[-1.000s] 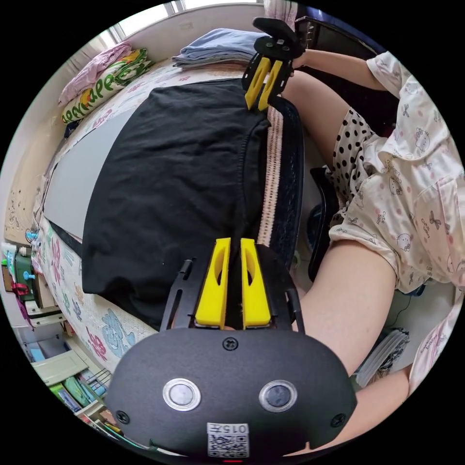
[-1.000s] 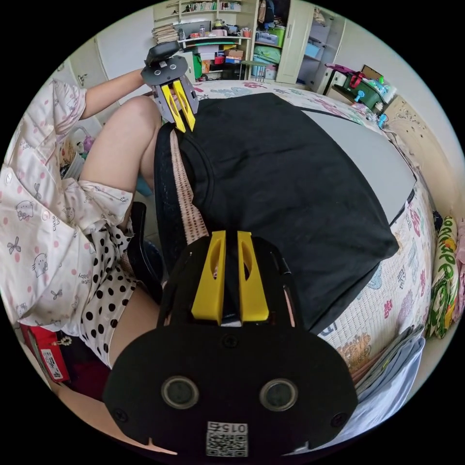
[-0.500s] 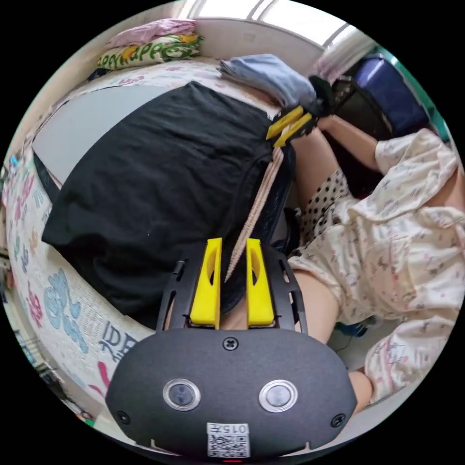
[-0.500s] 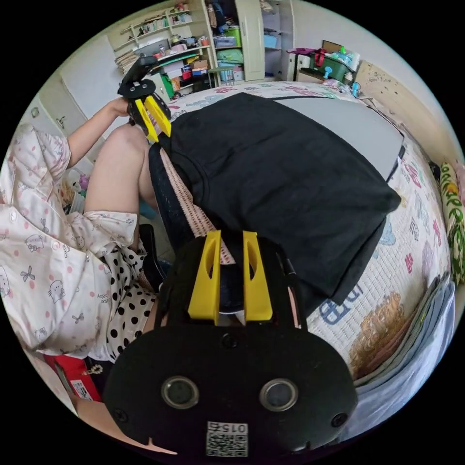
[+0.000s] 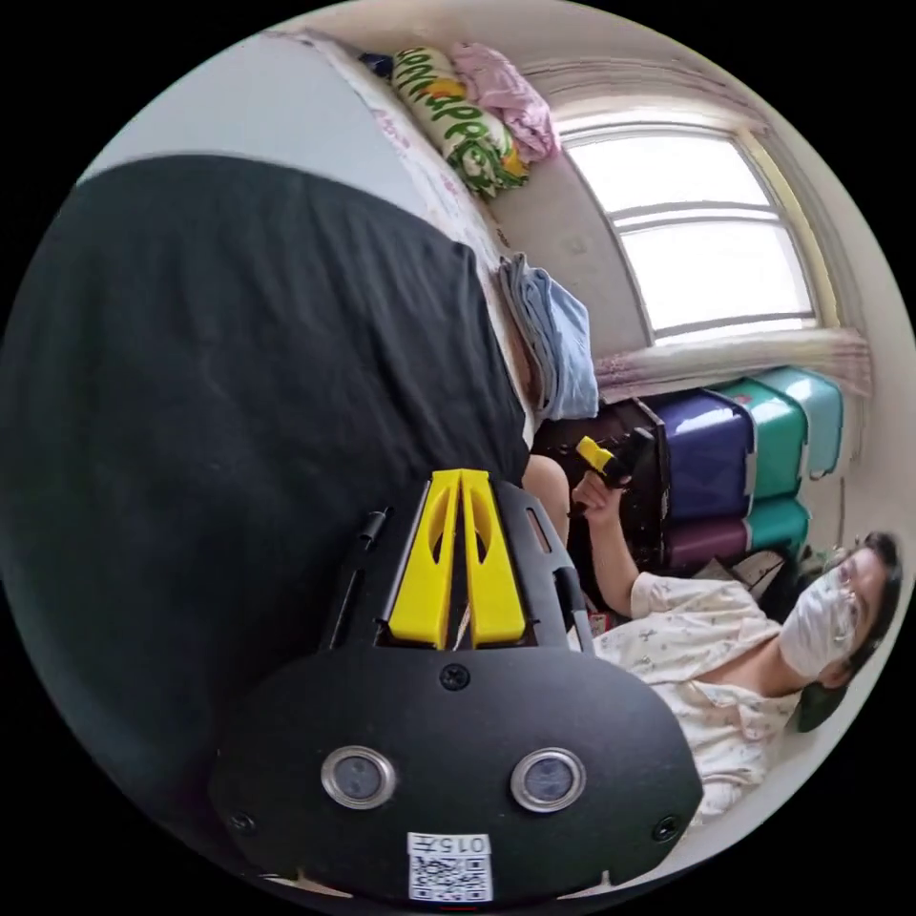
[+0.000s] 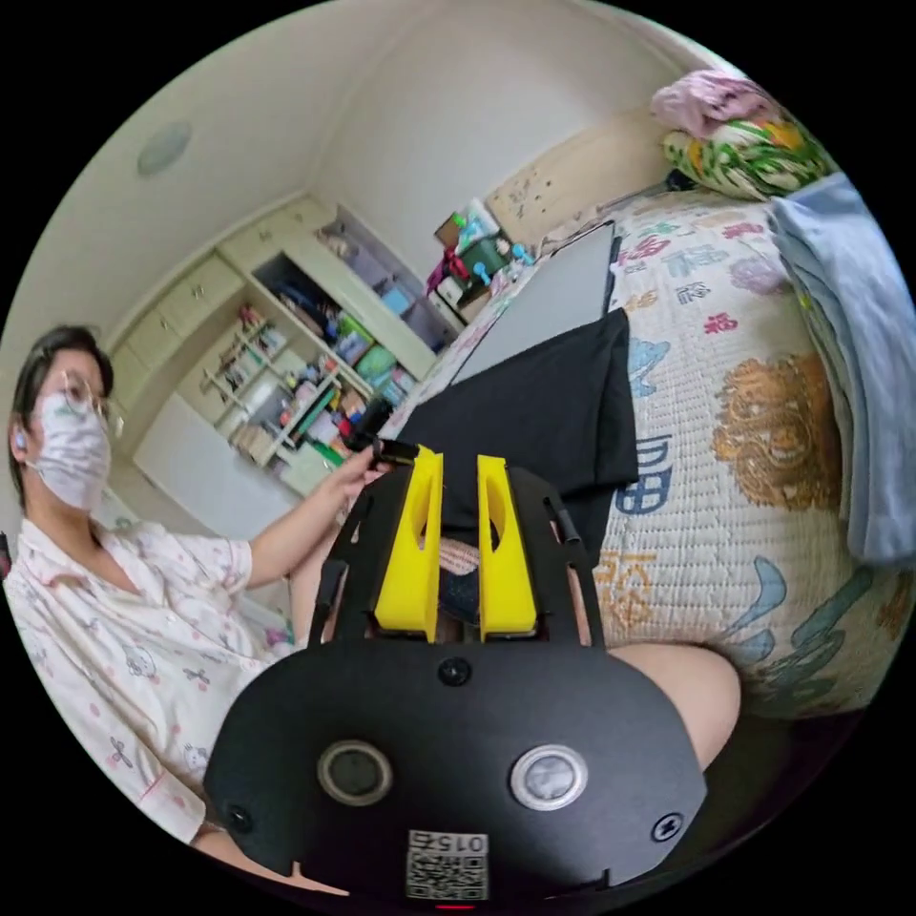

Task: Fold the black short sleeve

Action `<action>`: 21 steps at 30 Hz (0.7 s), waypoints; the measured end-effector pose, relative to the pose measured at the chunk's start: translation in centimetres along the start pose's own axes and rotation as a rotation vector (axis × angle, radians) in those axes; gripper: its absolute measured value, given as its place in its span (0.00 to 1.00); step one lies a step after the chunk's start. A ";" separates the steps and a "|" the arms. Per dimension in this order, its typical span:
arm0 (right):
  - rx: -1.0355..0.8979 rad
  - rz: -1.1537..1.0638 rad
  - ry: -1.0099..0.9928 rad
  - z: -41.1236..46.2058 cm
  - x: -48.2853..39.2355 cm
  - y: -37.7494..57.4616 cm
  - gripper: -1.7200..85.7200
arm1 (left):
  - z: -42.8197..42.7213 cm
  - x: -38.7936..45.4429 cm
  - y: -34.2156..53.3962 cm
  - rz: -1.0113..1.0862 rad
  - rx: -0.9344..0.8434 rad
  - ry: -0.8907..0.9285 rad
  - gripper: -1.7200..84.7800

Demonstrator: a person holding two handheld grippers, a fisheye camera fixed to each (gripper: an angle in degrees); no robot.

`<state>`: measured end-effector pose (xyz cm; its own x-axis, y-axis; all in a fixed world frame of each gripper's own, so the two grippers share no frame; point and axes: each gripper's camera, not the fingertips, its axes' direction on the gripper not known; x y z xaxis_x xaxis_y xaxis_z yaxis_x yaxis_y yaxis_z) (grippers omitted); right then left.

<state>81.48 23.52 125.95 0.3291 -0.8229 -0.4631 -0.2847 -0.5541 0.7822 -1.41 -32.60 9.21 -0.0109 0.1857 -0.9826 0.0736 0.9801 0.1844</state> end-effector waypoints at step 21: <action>0.169 0.168 -0.229 -5.4 -15.3 -12.4 0.09 | 13.0 -7.9 23.0 -0.312 -0.334 0.459 0.01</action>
<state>84.86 43.66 125.60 0.0593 -0.9008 -0.4302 -0.4695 -0.4055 0.7843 13.37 -12.45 20.91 -0.4123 -0.1726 -0.8946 -0.3152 0.9483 -0.0377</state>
